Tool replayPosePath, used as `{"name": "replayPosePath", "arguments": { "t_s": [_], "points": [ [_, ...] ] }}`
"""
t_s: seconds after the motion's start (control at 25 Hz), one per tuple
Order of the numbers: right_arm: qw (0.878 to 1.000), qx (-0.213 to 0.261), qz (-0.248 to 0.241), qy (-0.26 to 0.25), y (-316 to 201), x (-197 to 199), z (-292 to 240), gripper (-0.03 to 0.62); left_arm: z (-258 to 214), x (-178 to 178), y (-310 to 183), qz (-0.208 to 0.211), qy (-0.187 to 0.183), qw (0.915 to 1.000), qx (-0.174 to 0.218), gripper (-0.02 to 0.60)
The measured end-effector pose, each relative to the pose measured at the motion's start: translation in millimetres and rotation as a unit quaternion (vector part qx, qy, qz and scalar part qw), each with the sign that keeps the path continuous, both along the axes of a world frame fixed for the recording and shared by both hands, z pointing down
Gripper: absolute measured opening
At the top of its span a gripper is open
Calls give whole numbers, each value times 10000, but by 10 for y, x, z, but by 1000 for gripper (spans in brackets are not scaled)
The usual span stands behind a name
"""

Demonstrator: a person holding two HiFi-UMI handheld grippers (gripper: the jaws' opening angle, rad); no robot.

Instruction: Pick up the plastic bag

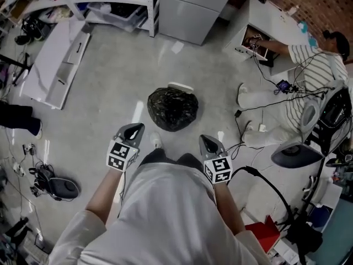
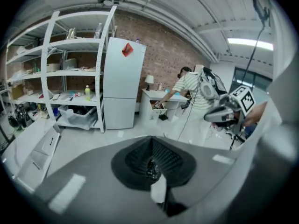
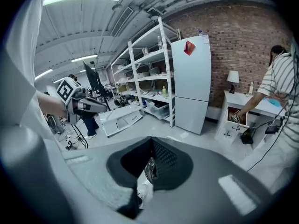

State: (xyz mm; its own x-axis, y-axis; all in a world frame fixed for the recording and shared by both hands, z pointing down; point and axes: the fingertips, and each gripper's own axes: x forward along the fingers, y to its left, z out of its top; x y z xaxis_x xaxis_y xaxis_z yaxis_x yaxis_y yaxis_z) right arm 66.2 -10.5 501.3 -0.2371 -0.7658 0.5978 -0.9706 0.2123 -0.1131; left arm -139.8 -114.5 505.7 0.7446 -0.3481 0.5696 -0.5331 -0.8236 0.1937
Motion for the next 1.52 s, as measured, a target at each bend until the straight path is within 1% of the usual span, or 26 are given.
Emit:
{"name": "replayPosePath", "arguments": {
  "t_s": [0.24, 0.4, 0.64, 0.76, 0.92, 1.04, 1.2, 1.36, 1.52],
  "points": [
    [9999, -136, 7, 68, -100, 82, 74, 3, 160, 151, -190, 73, -14, 9999, -129, 3],
    [9997, -217, -67, 52, -171, 271, 153, 3, 240, 339, -260, -7, -23, 9998, -194, 3],
    [9987, -428, -281, -41, -256, 539, 410, 3, 470, 522, -240, -223, -161, 9989, -377, 3],
    [9976, -553, -413, -56, -377, 650, 597, 3, 654, 630, -295, -245, -275, 9982, -465, 3],
    [9951, -793, -581, -117, -492, 760, 997, 3, 1002, 755, -361, -303, -447, 9969, -574, 3],
    [9920, -968, -789, -205, -502, 737, 1324, 3, 1305, 778, -373, -326, -571, 9959, -626, 3],
    [9876, -1182, -1010, -195, -597, 714, 1748, 4, 1730, 794, -504, -384, -666, 9949, -659, 3],
    [9858, -1286, -1043, -269, -754, 740, 2209, 13, 2236, 813, -628, -432, -791, 9932, -737, 3],
    [9846, -1394, -1016, -301, -878, 803, 2724, 20, 2764, 886, -730, -475, -816, 9921, -830, 5]
  ]
}}
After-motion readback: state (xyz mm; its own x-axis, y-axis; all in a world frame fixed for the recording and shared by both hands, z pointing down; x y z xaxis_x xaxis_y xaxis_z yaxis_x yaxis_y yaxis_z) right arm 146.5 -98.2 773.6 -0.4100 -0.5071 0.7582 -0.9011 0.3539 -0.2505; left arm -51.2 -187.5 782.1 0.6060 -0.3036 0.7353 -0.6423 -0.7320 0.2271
